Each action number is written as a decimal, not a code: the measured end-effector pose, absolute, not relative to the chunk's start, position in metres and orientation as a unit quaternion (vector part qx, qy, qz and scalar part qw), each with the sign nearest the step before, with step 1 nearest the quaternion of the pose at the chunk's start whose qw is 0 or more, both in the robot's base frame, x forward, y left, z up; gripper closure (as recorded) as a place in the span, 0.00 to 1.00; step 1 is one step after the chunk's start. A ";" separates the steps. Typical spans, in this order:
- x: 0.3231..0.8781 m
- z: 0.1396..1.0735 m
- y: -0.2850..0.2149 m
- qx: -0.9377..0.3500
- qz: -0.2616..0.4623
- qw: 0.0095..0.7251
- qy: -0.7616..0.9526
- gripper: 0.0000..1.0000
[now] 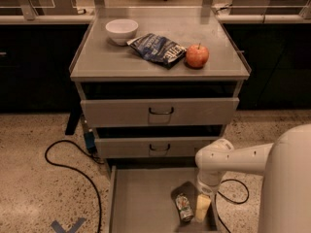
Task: Pick 7up can from bottom drawer and place on counter
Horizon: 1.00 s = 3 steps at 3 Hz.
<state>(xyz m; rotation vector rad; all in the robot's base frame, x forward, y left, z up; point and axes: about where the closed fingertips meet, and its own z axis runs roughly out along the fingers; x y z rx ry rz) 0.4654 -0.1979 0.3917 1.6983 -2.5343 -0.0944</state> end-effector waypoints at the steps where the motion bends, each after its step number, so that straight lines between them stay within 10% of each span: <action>1: 0.493 0.367 -0.196 0.560 -0.007 0.047 -0.827 0.00; 3: 0.537 0.333 -0.195 0.552 0.007 0.048 -0.833 0.00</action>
Offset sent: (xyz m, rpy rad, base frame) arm 0.1238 0.0058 -0.0925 -0.1010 -0.0610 -0.0230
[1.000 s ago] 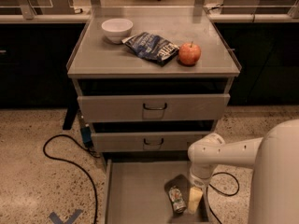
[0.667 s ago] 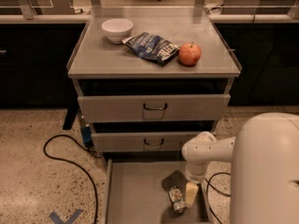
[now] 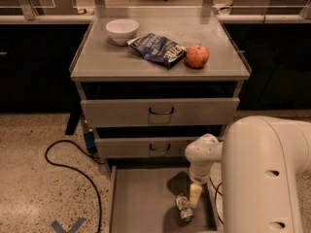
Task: Pick 7up can from bottom drawer and place on counter
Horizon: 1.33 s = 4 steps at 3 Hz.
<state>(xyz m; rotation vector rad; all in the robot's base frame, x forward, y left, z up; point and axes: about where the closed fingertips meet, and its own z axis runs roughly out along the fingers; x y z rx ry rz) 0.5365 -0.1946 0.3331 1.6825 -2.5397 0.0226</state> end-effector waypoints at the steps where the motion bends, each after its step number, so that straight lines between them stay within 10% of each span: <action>1: 0.536 0.320 -0.208 0.558 -0.009 0.067 -0.827 0.00; 4: 0.459 0.203 -0.306 0.513 -0.124 -0.010 -0.849 0.00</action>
Offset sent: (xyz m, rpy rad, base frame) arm -0.0436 -0.1154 -0.1169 0.2910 0.0692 -0.0592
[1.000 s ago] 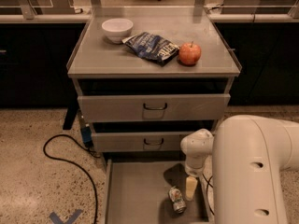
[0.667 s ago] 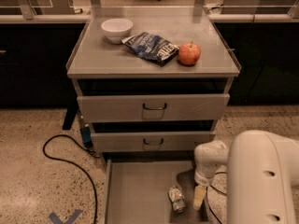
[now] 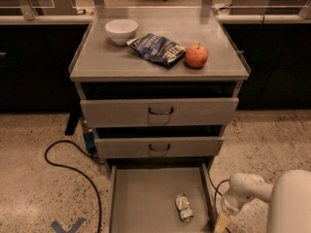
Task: Pick 7up can from bottom drawer and place on counter
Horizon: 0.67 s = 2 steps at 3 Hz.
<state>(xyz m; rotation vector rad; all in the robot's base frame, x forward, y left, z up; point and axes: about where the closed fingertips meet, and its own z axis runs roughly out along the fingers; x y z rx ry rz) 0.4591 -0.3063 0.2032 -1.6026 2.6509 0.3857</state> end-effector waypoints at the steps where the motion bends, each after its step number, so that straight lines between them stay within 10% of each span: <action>1: 0.458 0.192 -0.296 -0.517 0.141 0.002 0.844 0.00; 2: 0.470 0.202 -0.256 -0.560 0.158 0.018 0.813 0.00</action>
Offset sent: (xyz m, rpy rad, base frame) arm 0.0267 0.1089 0.0232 0.1521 -0.0277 0.2600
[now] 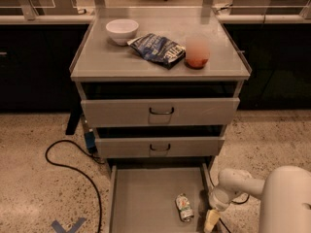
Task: Pick 7up can from bottom drawer and place on counter
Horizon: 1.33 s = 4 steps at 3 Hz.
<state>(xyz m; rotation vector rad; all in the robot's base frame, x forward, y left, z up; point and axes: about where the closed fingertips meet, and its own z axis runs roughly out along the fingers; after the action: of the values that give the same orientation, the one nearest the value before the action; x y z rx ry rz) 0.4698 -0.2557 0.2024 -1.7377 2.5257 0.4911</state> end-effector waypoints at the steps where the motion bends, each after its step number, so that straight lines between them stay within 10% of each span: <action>1: 0.474 0.233 -0.201 -0.615 0.188 0.056 0.764 0.00; 4: 0.538 0.156 -0.163 -0.631 0.196 0.059 0.748 0.00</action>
Offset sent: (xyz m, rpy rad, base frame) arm 0.0024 0.0391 0.0230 0.0753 -0.0330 0.0955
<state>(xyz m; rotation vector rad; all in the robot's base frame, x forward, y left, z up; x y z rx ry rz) 0.5384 -0.1630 0.1559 -1.9117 2.2662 0.5931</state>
